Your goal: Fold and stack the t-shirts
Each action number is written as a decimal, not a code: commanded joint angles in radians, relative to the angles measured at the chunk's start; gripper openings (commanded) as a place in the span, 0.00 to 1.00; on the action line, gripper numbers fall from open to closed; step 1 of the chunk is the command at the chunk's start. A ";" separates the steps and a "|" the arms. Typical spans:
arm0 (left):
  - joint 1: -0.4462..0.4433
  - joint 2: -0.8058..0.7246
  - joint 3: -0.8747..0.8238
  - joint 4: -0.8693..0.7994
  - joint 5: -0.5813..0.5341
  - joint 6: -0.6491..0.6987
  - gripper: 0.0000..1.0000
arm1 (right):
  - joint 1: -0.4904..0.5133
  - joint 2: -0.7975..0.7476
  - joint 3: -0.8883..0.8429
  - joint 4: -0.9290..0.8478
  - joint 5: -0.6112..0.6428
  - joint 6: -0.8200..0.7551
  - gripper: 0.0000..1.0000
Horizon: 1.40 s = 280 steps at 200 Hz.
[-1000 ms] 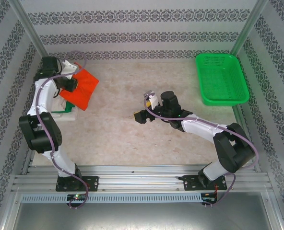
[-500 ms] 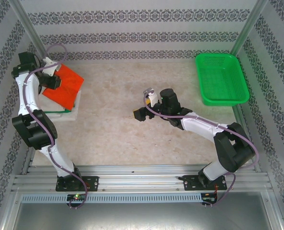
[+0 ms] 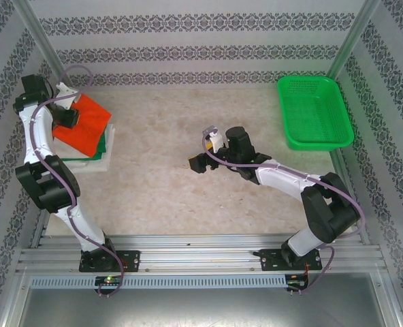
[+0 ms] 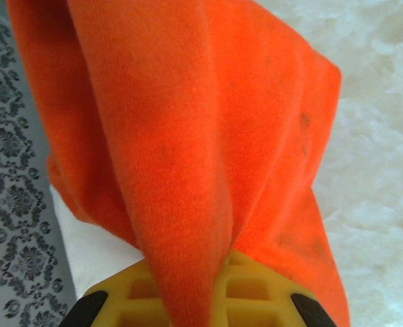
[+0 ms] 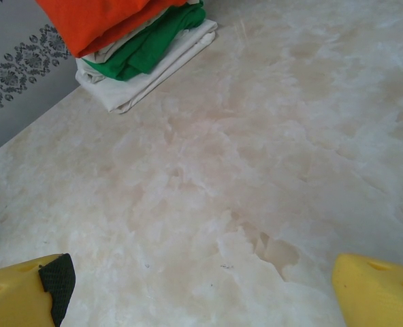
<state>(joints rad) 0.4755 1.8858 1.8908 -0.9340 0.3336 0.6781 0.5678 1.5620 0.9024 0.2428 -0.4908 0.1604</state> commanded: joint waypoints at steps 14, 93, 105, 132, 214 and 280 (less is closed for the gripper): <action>0.012 0.007 -0.006 0.066 -0.032 -0.055 0.00 | 0.013 0.023 0.025 0.013 0.003 0.018 0.97; 0.011 0.025 -0.033 0.053 -0.242 -0.124 0.04 | 0.015 0.038 0.032 0.008 0.003 0.019 0.97; 0.012 0.035 -0.030 0.039 -0.246 -0.139 0.12 | 0.014 0.042 0.036 0.010 0.000 0.022 0.97; 0.012 0.047 -0.027 0.021 -0.252 -0.182 0.53 | 0.015 0.046 0.043 0.004 0.003 0.018 0.97; -0.017 -0.050 -0.051 0.075 -0.292 -0.357 0.91 | 0.015 0.038 0.032 0.001 0.011 0.019 0.97; -0.056 -0.006 -0.103 0.169 -0.244 -0.649 0.97 | 0.015 0.027 0.018 0.001 0.015 0.024 0.97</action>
<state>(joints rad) 0.4129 1.7954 1.7588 -0.7807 0.0662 0.2249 0.5739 1.5959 0.9173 0.2390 -0.4870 0.1799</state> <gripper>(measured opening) 0.991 0.969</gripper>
